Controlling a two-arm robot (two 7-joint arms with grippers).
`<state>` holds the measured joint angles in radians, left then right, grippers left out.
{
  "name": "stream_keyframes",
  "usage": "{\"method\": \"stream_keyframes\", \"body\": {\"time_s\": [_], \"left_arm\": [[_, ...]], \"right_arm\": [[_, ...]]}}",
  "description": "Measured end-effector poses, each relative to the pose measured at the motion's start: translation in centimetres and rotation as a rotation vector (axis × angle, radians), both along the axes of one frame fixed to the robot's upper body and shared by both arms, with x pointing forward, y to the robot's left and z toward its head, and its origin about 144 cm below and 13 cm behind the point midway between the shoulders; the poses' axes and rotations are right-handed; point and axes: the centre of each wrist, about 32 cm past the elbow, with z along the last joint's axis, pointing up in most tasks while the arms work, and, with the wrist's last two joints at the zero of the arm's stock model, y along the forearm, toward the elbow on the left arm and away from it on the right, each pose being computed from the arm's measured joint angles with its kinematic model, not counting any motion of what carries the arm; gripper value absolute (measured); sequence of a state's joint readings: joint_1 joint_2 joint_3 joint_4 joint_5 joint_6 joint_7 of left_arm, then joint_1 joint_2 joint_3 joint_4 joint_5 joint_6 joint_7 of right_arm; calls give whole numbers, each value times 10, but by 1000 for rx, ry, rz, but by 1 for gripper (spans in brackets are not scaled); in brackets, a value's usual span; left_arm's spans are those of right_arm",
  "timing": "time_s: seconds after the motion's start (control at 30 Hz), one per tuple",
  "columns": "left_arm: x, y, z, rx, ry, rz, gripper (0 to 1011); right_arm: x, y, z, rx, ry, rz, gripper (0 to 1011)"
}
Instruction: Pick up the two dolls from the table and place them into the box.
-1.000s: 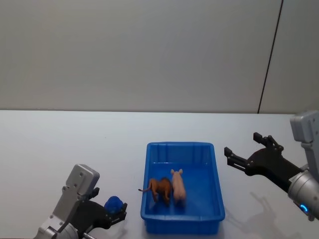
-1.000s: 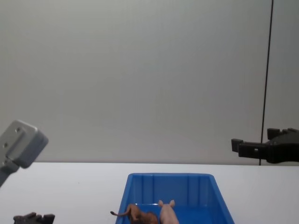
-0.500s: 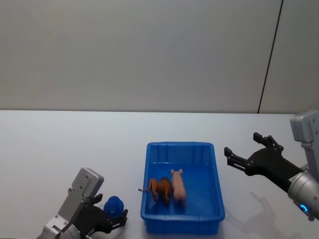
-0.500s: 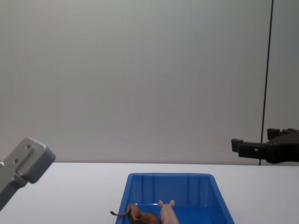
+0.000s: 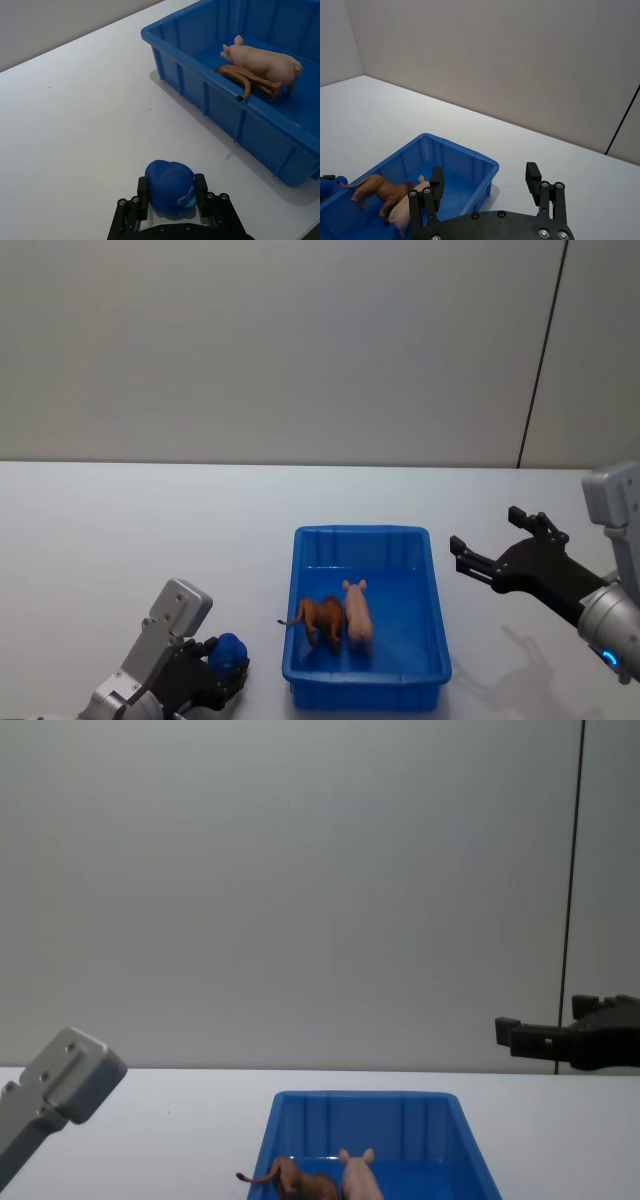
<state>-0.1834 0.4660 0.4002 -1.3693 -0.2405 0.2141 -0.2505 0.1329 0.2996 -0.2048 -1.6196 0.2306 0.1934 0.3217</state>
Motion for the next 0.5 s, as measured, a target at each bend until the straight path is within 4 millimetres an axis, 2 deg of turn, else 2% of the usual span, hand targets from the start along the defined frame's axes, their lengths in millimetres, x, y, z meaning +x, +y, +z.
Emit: {"method": "stream_keyframes", "body": {"time_s": [0.27,0.5], "left_arm": [[3,-1,2,8,-9,-10,486],[11,-5,17,21,-65,-36,442]], "right_arm": [[0,0,0,0,0,0,1001],[0,0,0,0,0,0,1001]]}}
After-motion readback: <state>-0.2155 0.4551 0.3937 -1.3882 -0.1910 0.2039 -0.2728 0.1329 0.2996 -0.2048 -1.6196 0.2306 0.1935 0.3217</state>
